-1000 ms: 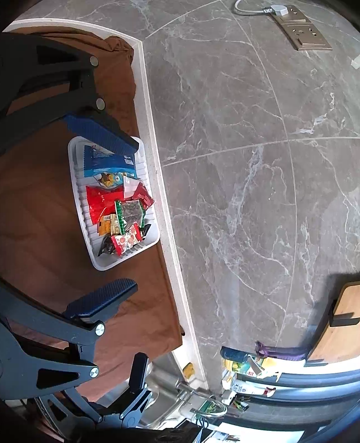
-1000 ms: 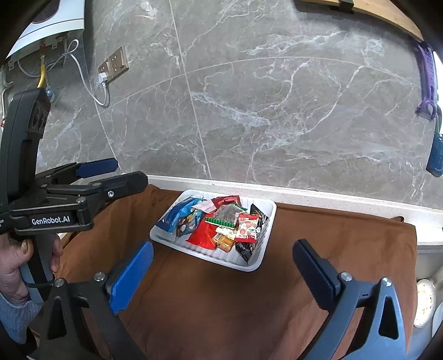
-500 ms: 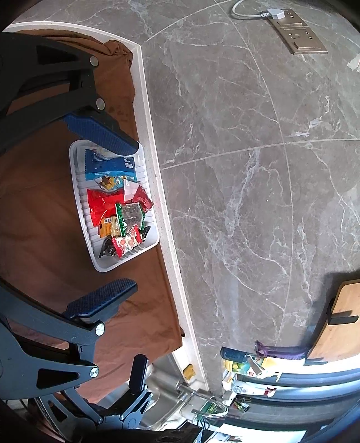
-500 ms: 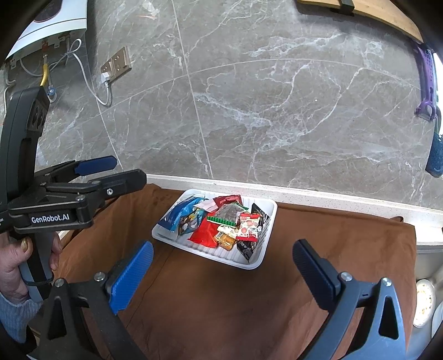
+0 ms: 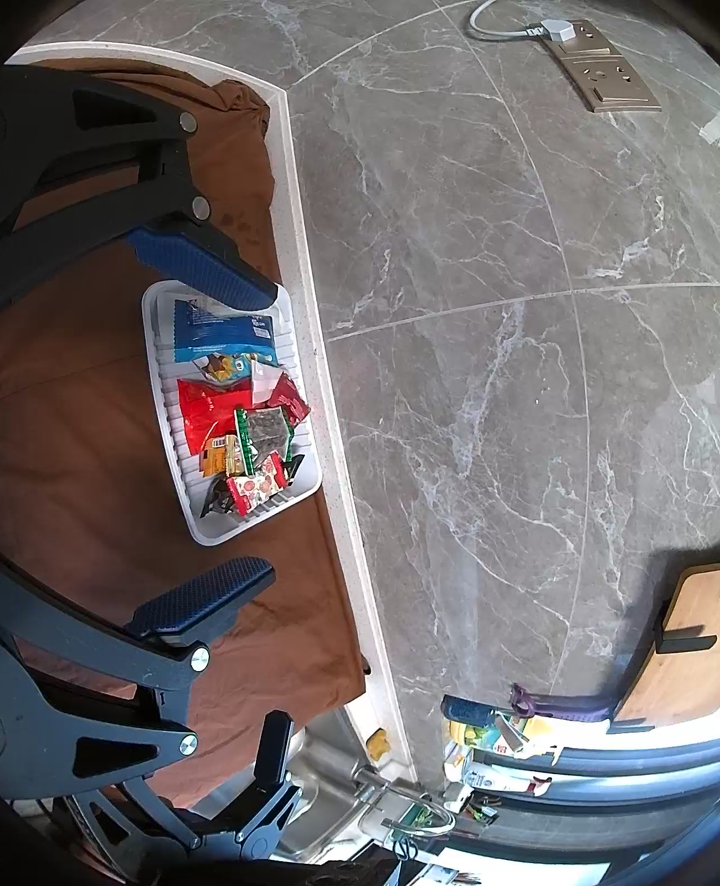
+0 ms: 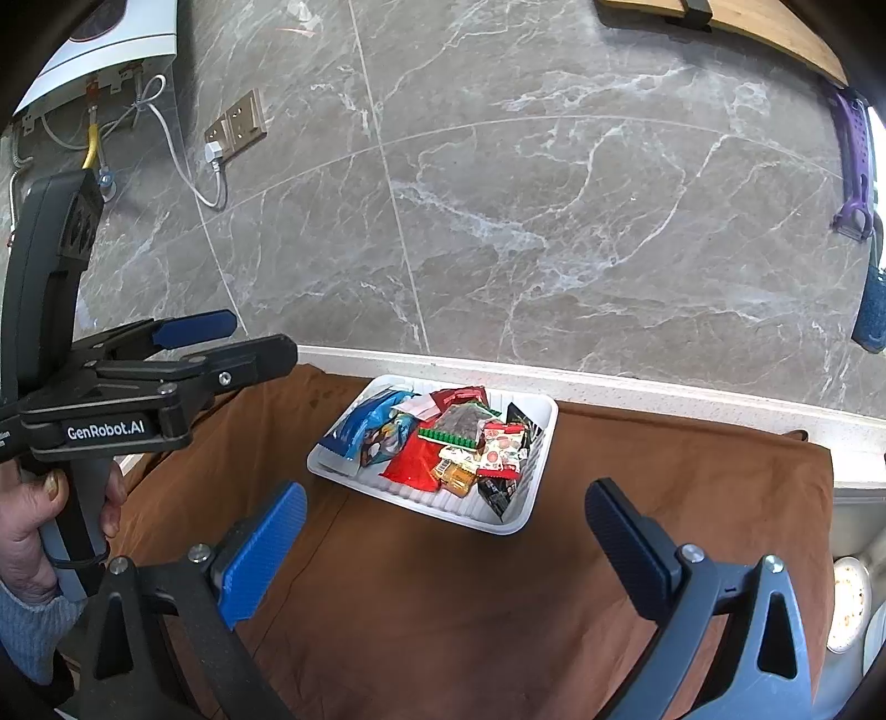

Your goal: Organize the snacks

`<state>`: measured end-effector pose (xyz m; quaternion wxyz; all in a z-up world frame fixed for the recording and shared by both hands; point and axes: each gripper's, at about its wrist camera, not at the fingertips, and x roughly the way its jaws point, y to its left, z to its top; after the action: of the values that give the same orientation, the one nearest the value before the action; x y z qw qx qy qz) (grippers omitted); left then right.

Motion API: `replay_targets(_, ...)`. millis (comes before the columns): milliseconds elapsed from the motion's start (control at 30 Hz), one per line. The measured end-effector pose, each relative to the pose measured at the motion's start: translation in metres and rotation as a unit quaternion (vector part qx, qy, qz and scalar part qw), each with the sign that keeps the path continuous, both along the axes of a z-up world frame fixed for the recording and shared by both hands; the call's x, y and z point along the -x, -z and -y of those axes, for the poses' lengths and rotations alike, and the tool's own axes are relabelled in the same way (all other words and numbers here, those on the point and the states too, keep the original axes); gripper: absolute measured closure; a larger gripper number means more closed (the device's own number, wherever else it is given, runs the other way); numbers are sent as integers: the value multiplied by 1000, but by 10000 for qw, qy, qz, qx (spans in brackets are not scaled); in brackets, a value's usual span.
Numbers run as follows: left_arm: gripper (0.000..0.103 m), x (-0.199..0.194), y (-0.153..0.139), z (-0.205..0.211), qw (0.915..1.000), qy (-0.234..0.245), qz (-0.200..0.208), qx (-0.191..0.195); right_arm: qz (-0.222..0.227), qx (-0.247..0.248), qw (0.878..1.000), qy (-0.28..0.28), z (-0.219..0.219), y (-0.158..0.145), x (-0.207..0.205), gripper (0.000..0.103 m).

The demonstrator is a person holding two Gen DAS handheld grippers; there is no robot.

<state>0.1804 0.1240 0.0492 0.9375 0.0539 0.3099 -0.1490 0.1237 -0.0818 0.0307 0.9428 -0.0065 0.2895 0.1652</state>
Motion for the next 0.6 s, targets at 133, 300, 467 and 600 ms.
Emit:
replay_targets(133,12,0,1,1,10000,27,-11,-77,-9,5,10000,-5,-1,0,1,0)
replay_targets(300,12,1,3,1,9999,127,-65,22,-32,12,10000,-19,-1,0,1,0)
replay_targets(467,12,8,1,8,9987,-177,195,-430,-66,38,10000,-63,-3,2,-1,0)
replay_targets(600,12,19,-2,15,9939,-475,584,-802,-110,30,9999,-77,-3,4,-2,0)
